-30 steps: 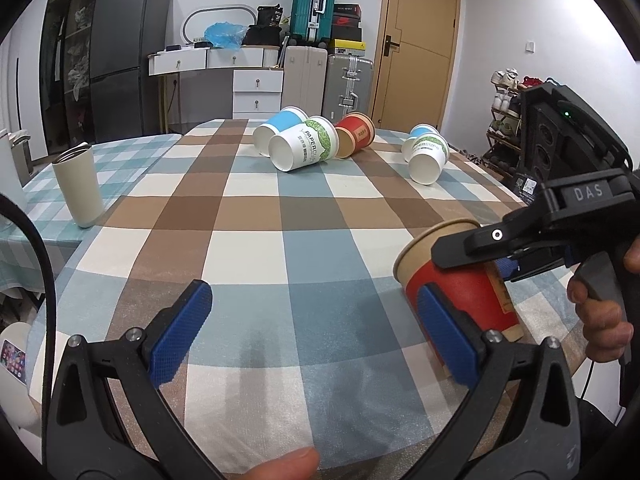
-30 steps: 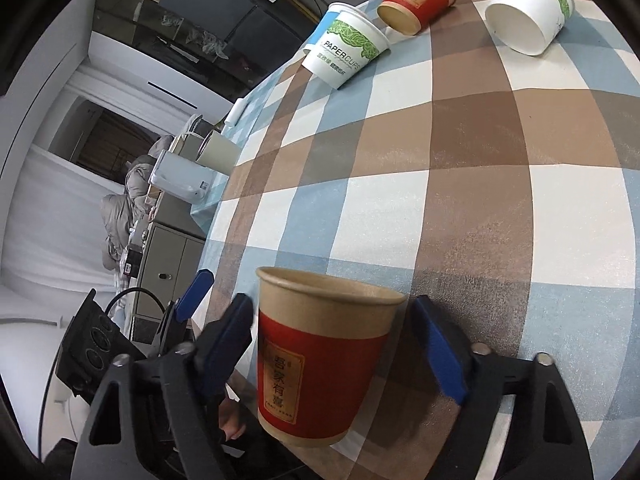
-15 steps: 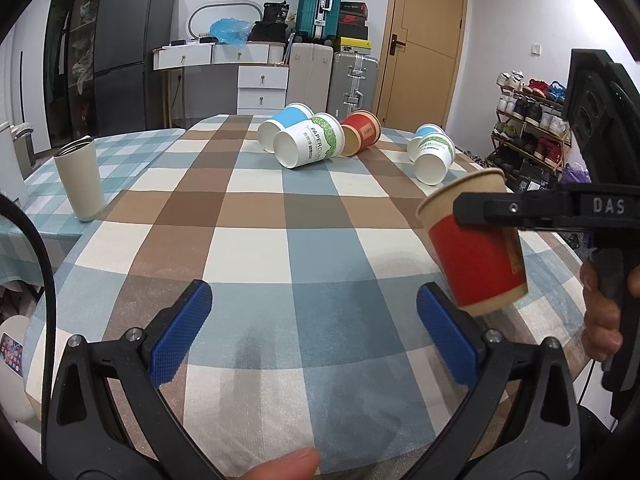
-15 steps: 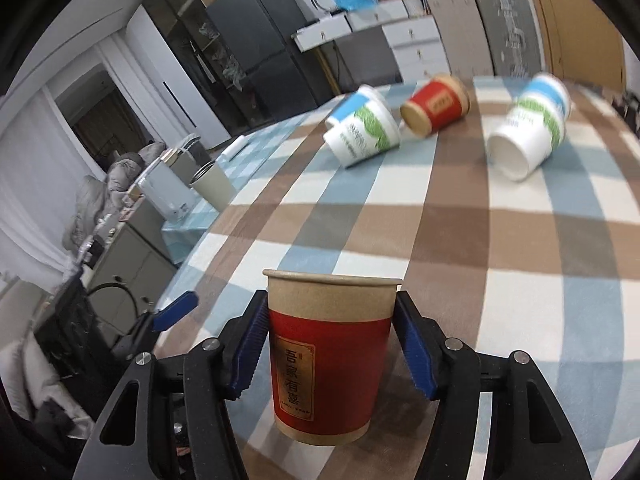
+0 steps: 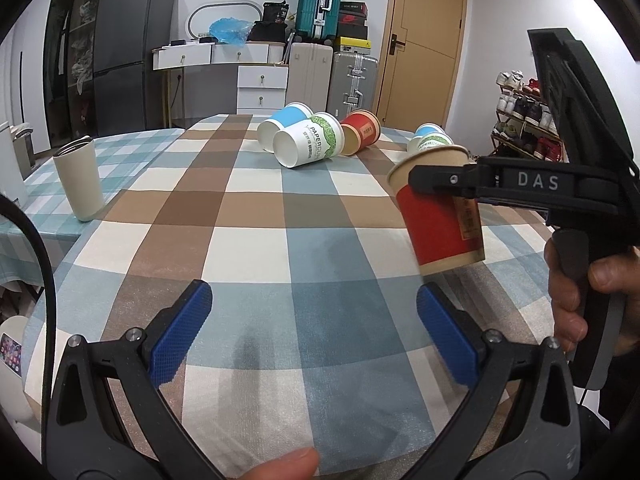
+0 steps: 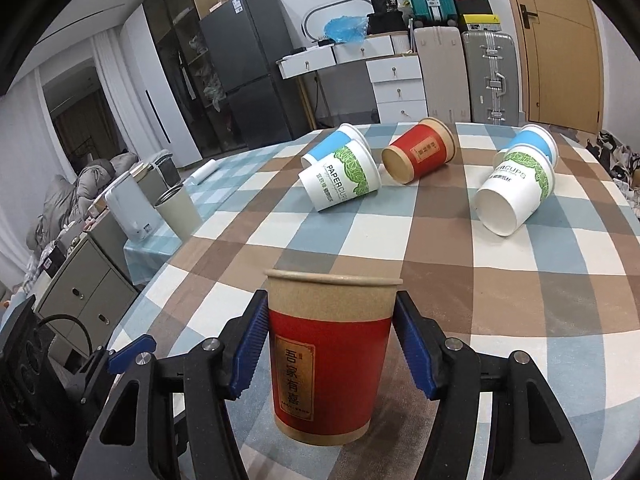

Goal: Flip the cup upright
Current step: 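Lower the upright red cup onto the tablecloth and open the right tool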

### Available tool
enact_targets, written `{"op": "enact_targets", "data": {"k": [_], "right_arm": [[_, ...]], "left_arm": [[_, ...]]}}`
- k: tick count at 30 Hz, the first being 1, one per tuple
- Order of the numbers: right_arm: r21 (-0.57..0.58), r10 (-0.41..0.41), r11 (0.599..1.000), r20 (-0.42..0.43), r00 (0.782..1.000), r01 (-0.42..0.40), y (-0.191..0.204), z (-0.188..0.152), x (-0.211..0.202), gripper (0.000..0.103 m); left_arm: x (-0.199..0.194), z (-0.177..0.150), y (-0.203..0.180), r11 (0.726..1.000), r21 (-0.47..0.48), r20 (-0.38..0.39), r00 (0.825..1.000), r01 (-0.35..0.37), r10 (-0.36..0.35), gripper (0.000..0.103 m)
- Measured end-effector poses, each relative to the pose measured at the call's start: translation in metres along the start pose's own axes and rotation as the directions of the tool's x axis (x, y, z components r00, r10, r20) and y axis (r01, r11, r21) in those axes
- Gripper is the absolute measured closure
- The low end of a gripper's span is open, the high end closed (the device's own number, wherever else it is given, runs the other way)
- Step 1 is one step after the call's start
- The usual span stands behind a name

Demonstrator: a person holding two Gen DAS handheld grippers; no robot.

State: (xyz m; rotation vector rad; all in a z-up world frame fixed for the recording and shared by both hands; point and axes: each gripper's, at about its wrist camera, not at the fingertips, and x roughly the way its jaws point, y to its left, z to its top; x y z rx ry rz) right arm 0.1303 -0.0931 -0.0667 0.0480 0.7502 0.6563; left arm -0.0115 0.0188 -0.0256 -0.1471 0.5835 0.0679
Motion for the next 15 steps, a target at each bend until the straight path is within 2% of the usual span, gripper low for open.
{"op": "enact_targets", "data": {"k": [6,15], "right_arm": [[-0.043,-0.011,0.999,-0.003,1.000,0.011,0.004,-0.007,0.000,0.040],[-0.140,0.003,0.990,-0.005,1.000,-0.004,0.007,-0.023,-0.029,0.040]], "left_arm": [[0.001,0.000,0.000,1.000,0.002,-0.001,1.000,-0.001,0.001,0.001],[0.001,-0.001,-0.001,1.000,0.004,-0.002,1.000,0.001,-0.001,0.001]]}}
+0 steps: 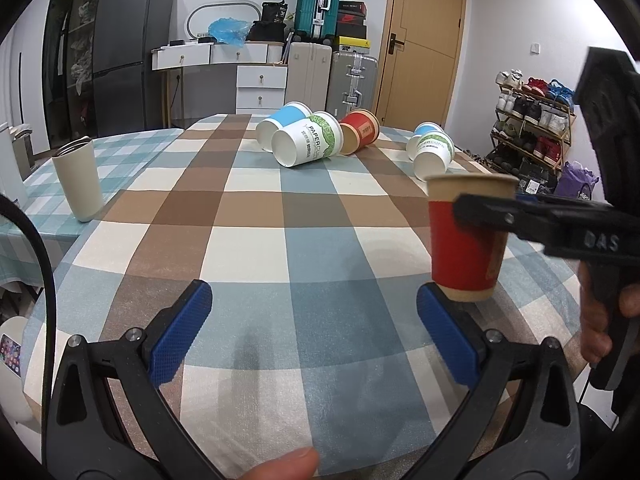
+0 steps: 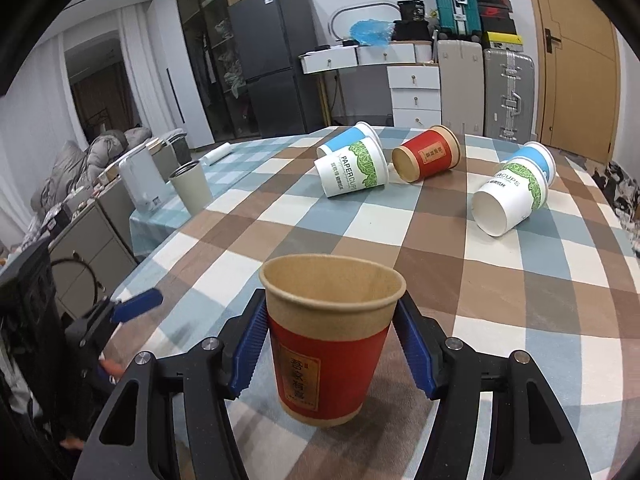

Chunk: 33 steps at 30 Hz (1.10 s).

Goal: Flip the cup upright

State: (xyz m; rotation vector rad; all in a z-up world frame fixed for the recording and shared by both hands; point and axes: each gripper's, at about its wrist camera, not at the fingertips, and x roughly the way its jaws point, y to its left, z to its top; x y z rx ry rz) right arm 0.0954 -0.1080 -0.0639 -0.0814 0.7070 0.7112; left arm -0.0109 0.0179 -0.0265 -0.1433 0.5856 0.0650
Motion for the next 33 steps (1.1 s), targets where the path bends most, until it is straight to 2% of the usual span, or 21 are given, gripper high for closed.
{"op": "enact_targets", "data": {"k": [5,8,13,19,21,23,28,33], "right_arm": [[-0.073,-0.010,0.997,-0.008,1.000,0.009,0.008,-0.012,-0.014,0.040],[-0.107,-0.036,0.994,0.019,0.999,0.038,0.013,-0.017,-0.015,0.040],[-0.092,-0.112,0.989,0.083,0.990,0.120,0.014,-0.014,-0.008,0.040],[-0.083,-0.131,0.987,0.094,0.987,0.139,0.012,-0.008,0.002,0.037],[-0.088,-0.130,0.987,0.095,0.987,0.138,0.012,-0.010,0.001,0.033],[-0.082,-0.113,0.989,0.087,0.990,0.120,0.010,-0.012,0.000,0.022],[-0.062,-0.085,0.994,0.135,0.987,0.094,0.004,-0.019,-0.015,0.005],[-0.011,-0.052,0.998,0.188,0.981,0.056,-0.015,-0.033,-0.040,0.000]], "left_arm": [[0.000,0.000,0.000,1.000,0.000,0.001,1.000,-0.001,0.001,0.001],[0.000,0.000,0.000,1.000,-0.001,0.001,1.000,0.000,0.000,0.001],[0.000,0.000,0.000,1.000,0.000,0.001,1.000,0.000,0.000,0.001],[-0.001,0.000,-0.003,1.000,-0.004,0.007,1.000,0.001,-0.001,0.001],[0.000,0.001,-0.004,1.000,-0.005,0.008,1.000,0.003,-0.003,0.001],[0.000,0.001,-0.006,1.000,-0.002,0.012,1.000,0.008,-0.008,0.001],[-0.004,0.003,-0.008,1.000,0.007,0.030,0.999,0.020,-0.020,0.001],[-0.008,0.006,-0.010,0.999,0.016,0.059,0.997,0.045,-0.046,0.001]]}}
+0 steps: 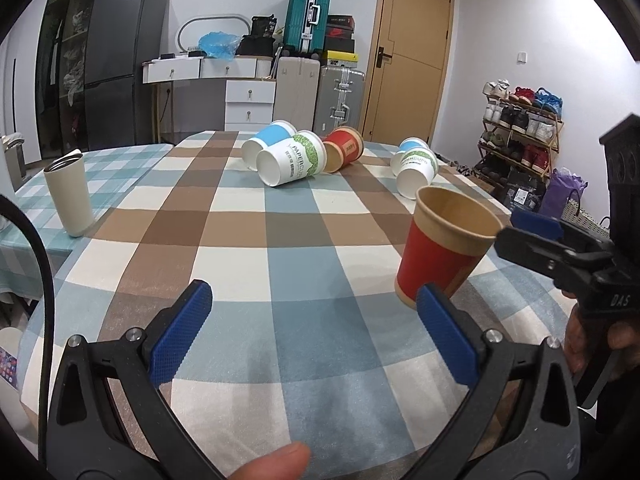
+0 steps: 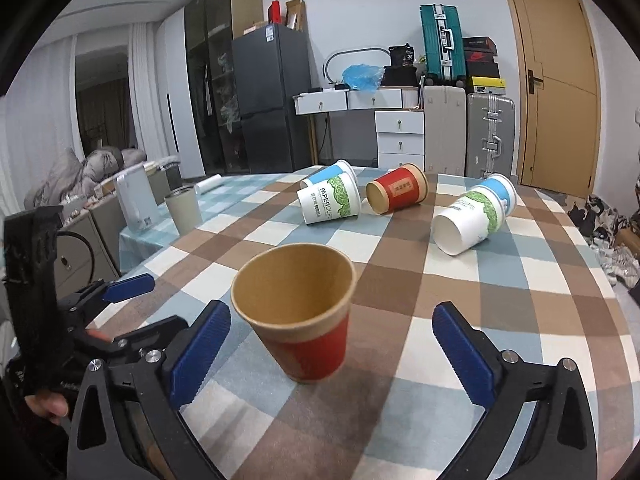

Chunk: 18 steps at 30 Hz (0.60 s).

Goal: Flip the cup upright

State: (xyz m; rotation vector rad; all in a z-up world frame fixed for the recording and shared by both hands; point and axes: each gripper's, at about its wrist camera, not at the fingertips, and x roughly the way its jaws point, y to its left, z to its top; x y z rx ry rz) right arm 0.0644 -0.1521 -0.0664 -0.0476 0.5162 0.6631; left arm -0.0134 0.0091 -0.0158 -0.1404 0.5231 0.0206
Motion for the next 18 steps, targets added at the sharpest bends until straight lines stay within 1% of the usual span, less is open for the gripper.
{"op": "enact_targets", "data": {"k": [6,11,13,17,18], "right_arm": [[0.012,-0.009,1.000,0.087,0.996,0.008,-0.015,-0.016,-0.026,0.000],[-0.004,0.029,1.000,0.139,0.990,-0.029,-0.016,-0.021,-0.041,0.000],[-0.008,0.035,0.999,0.146,0.989,-0.035,-0.015,-0.022,-0.042,0.000],[-0.025,0.024,0.999,0.165,0.986,-0.020,-0.012,-0.025,-0.045,0.000],[-0.036,0.010,0.999,0.176,0.984,-0.003,-0.010,-0.026,-0.047,0.000]], "left_arm": [[0.001,0.002,-0.005,1.000,0.017,0.017,1.000,0.015,-0.015,0.001],[0.005,0.003,-0.011,0.999,0.034,0.031,0.999,0.012,-0.013,0.001],[0.006,0.003,-0.014,0.999,0.042,0.041,0.999,0.010,-0.012,0.001],[0.007,0.002,-0.016,0.998,0.056,0.054,0.998,0.009,-0.012,0.001],[0.006,0.001,-0.016,0.998,0.058,0.056,0.998,0.011,-0.014,0.001]]}}
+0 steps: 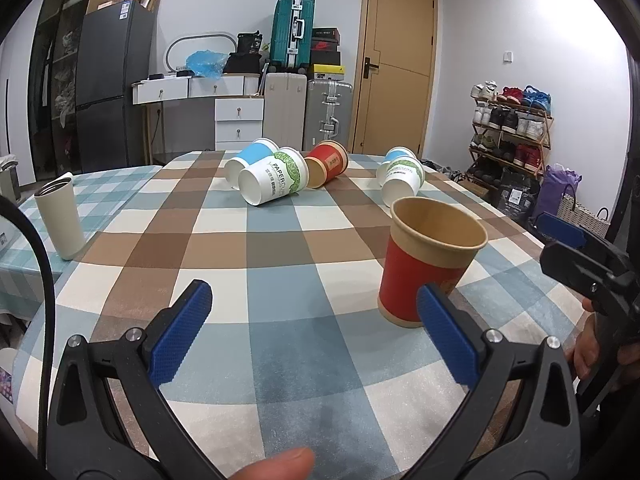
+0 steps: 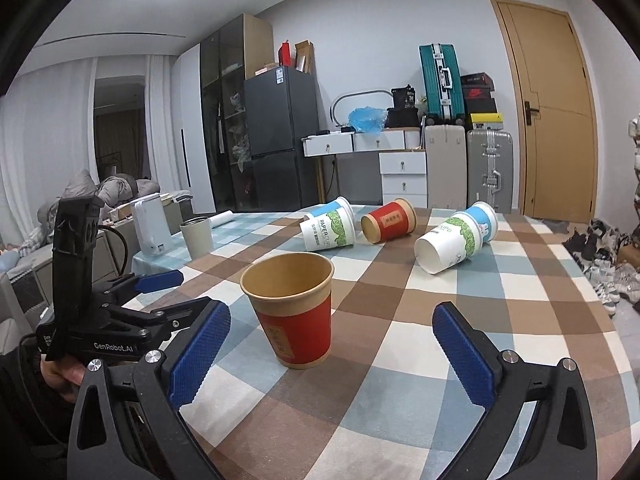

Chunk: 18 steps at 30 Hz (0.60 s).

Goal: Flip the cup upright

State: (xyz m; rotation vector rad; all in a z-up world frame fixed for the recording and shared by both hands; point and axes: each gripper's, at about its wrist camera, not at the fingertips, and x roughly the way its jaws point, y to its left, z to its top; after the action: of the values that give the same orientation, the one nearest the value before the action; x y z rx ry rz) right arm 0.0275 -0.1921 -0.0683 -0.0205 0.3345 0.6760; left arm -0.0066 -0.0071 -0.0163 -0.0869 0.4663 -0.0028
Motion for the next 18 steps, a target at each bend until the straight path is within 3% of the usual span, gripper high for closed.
{"op": "enact_targets", "data": {"k": [18], "right_arm": [[-0.021,0.015,1.000,-0.007,1.000,-0.015,0.0047,-0.0036,-0.0011,0.000]], "left_arm": [[-0.0016,-0.0022,0.0012,1.000,0.000,0.010,1.000,0.003,-0.003,0.001]]}}
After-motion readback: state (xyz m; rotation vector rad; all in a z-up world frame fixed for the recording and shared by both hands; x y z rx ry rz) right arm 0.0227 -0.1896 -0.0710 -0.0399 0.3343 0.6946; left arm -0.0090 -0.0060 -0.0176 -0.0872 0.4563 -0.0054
